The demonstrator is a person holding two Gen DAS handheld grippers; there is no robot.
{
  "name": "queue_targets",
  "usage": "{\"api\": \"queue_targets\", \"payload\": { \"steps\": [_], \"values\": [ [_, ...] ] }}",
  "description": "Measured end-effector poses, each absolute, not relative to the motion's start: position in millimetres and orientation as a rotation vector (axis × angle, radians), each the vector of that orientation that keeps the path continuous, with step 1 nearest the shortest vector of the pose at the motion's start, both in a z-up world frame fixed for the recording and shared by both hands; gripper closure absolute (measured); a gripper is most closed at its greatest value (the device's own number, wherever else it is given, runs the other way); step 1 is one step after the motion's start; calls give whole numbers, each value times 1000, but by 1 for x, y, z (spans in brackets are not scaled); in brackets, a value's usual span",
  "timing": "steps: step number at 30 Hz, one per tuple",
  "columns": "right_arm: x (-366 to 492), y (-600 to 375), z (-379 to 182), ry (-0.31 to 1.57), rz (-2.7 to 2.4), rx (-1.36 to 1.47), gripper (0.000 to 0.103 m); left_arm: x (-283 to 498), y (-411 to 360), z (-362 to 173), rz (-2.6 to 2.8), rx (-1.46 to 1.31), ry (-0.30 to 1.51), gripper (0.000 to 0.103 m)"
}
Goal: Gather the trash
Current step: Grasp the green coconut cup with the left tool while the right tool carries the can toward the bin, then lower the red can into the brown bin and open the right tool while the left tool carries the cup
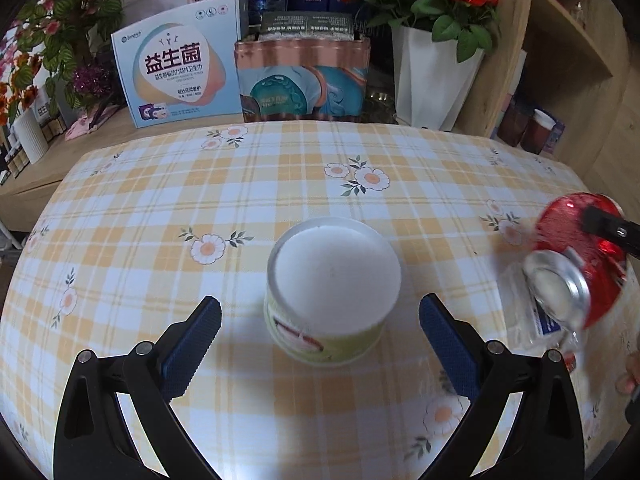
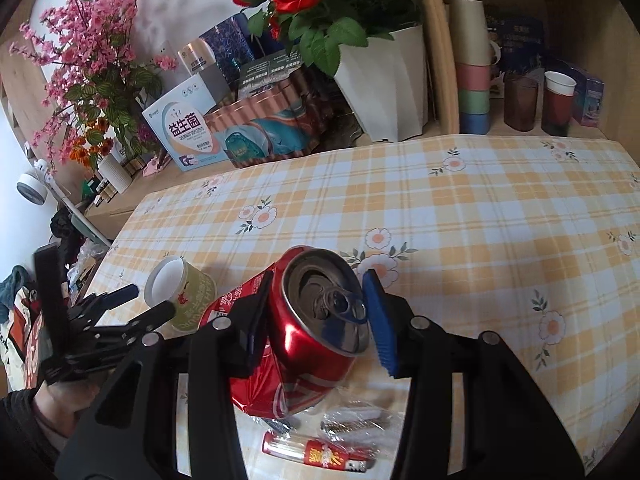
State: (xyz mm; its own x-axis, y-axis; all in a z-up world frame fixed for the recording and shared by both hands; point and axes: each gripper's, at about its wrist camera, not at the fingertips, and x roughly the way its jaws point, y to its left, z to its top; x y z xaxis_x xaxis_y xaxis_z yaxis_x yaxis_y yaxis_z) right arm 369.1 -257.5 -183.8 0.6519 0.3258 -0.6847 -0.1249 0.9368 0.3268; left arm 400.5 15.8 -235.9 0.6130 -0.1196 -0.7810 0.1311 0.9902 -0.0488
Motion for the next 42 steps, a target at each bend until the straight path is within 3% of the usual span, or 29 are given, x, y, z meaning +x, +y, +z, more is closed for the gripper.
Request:
{"api": "queue_targets", "payload": {
  "steps": [7,8,9,21,42],
  "values": [
    [349,-277,-175,802,245,258,57,425,12,-247,-113,-35,961,8],
    [347,-279,-175,802,242,262,57,425,13,-248,-120,-45,969,24],
    [346,-281,-176,802,240,265,57,425,13,-248,-126,-50,981,29],
    [309,-284,-165,772,246,288,57,359,22,-209,-157,-8,912,29],
    [168,-275,-123,680,271,214,57,162,7,-127,-255,-49,766,29]
  ]
}}
